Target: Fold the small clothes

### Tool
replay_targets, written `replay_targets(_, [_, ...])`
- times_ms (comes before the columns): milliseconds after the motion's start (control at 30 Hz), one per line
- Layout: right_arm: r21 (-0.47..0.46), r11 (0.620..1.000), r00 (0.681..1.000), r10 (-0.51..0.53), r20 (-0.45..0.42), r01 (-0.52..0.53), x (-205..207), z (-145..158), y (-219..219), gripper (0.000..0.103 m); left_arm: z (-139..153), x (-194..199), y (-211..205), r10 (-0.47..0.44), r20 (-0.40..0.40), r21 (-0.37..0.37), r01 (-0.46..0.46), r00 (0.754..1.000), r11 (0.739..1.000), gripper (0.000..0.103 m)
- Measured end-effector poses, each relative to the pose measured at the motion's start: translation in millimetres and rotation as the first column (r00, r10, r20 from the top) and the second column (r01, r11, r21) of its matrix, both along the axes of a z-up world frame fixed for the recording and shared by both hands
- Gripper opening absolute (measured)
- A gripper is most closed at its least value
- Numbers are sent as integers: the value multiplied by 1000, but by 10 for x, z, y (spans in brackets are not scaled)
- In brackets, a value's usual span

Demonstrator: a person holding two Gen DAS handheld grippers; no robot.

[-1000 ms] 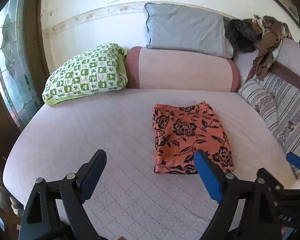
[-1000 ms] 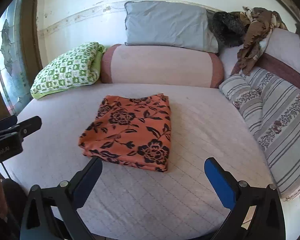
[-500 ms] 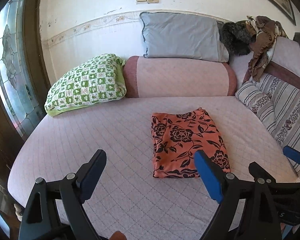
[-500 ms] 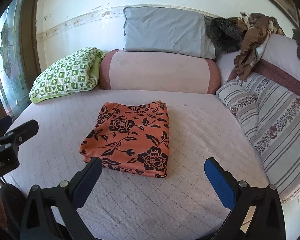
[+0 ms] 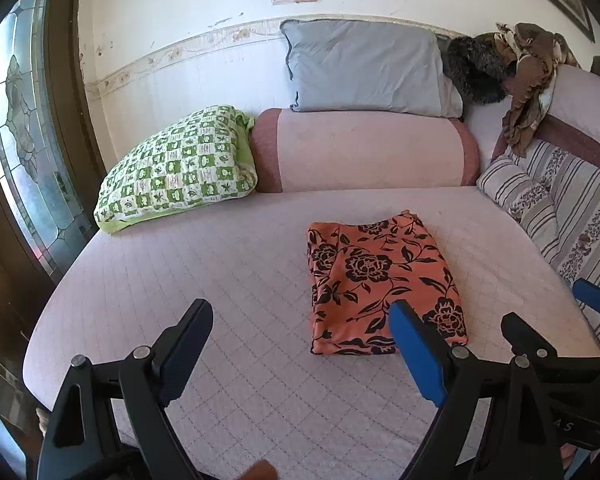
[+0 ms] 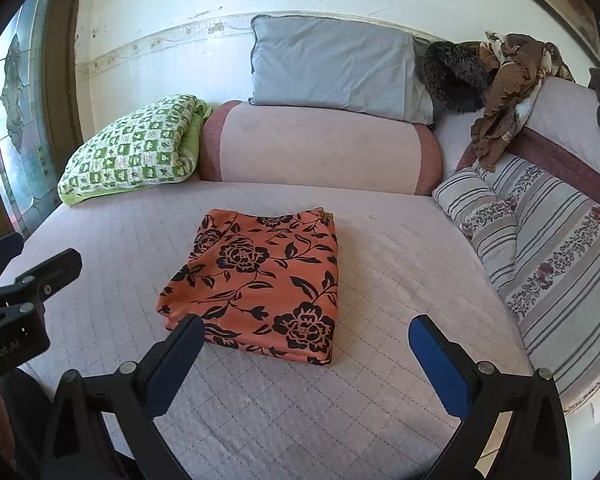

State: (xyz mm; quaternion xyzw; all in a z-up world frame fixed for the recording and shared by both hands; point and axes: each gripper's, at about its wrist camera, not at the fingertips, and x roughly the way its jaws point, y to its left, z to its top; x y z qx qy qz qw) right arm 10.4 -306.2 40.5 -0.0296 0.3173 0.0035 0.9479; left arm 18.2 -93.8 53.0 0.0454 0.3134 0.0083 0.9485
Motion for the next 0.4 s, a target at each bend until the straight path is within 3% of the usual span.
replay_targets(400, [-3,1000,1000,2,-8,-2,124,-18,31,103,-44,133,-53,-42,-2,-17,42,999,999,94])
